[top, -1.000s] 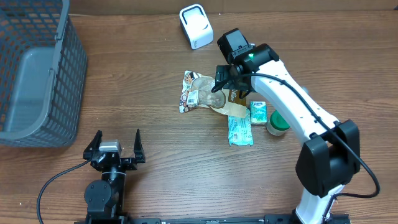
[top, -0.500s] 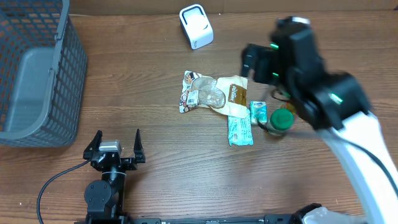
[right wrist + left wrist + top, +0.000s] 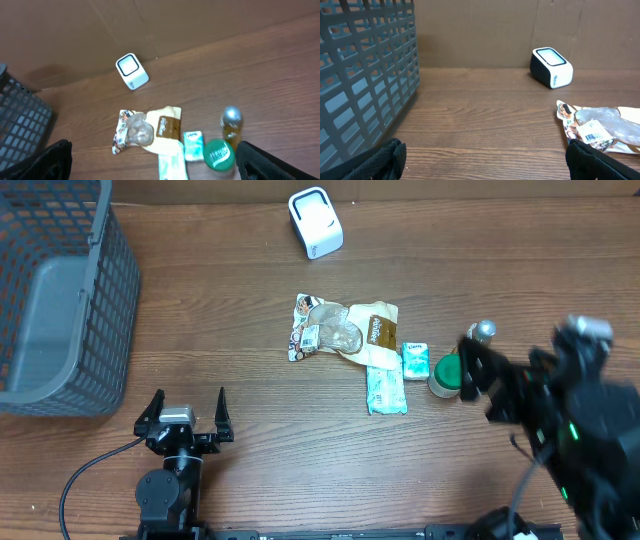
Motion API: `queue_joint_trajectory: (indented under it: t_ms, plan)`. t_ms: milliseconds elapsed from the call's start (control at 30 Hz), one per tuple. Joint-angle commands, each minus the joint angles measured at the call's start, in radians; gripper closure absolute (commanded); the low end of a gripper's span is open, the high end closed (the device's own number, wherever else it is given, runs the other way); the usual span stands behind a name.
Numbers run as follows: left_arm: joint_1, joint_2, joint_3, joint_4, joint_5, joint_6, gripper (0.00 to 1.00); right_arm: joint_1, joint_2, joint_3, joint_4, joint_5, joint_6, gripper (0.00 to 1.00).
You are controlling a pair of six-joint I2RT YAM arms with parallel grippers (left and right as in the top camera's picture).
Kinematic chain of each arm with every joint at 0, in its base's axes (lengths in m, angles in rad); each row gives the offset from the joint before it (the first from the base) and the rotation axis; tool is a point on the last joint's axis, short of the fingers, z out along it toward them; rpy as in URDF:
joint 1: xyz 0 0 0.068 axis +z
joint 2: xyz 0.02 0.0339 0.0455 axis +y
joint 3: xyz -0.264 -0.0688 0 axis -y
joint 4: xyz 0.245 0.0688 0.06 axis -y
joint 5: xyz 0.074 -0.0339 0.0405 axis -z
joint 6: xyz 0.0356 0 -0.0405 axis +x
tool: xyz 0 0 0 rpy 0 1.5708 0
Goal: Scan the item barcode
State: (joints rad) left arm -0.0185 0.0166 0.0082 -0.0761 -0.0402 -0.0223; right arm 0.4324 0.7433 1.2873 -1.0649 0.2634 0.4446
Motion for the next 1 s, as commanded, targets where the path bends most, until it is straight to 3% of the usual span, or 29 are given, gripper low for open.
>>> queue_joint_trajectory:
  t_ms: [0,300,700,967]
  plan:
    - [0.007,-0.012,-0.003,0.0,0.007,0.016,0.0,-0.002,-0.174,-0.089,0.012,-0.003,-0.003,0.0]
    - [0.007,-0.012,-0.003,0.0,0.007,0.016,0.0,-0.02,-0.502,-0.319,0.012,-0.006,-0.003,0.0]
    - [0.007,-0.012,-0.003,0.0,0.007,0.016,0.0,-0.04,-0.694,-0.573,0.117,-0.033,0.001,0.0]
    - [0.007,-0.012,-0.003,0.0,0.007,0.016,0.0,-0.08,-0.74,-0.613,0.126,-0.138,0.0,0.0]
